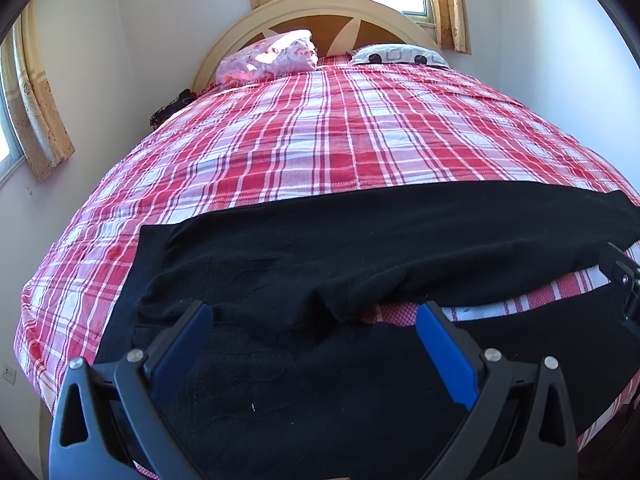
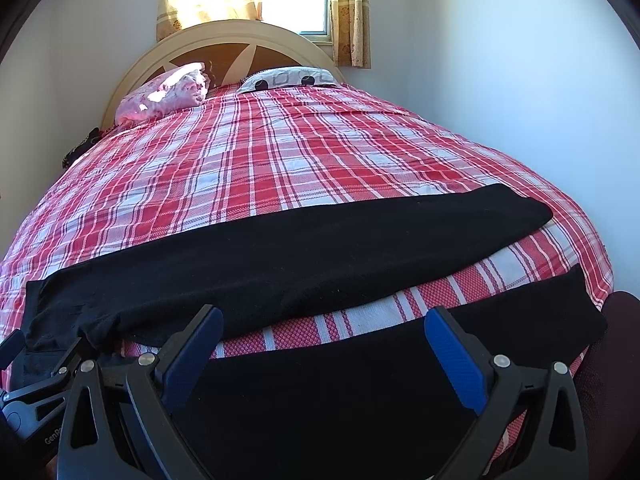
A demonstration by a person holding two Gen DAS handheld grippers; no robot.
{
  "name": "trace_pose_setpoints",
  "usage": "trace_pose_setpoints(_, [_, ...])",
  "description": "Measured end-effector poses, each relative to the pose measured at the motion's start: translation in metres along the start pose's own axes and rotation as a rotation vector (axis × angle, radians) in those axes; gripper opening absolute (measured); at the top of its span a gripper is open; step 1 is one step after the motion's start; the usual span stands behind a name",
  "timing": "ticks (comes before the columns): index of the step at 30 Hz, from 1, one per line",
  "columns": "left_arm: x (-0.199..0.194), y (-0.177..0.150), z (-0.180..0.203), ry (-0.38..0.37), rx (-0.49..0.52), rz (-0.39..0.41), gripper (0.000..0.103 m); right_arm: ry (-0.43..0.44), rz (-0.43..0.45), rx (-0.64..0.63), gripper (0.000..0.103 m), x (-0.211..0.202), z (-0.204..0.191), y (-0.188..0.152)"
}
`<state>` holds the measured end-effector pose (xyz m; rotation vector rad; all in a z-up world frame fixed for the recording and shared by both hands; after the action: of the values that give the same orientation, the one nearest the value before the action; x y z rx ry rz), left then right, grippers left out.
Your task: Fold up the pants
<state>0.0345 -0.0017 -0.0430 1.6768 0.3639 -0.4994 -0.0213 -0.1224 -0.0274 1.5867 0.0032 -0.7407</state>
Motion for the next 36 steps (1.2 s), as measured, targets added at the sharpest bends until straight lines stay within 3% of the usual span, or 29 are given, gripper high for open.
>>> trace_pose_setpoints(36, [0.018, -0.006, -0.015, 0.042, -0.005, -0.062, 0.103, 0.021, 0.001, -0.034, 0.102, 0.000, -0.006, 0.005])
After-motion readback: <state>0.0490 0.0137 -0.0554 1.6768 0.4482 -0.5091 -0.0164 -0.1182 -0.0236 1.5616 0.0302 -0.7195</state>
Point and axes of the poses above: each gripper's, at about its wrist camera, not at the fingertips, and x roughly the way its jaws point, z to its right, y to its top, the point moved 5 cm from there along x, roughly the way its jaws point, and after that the axes turned 14 degrees about z, right-handed, at the moved point
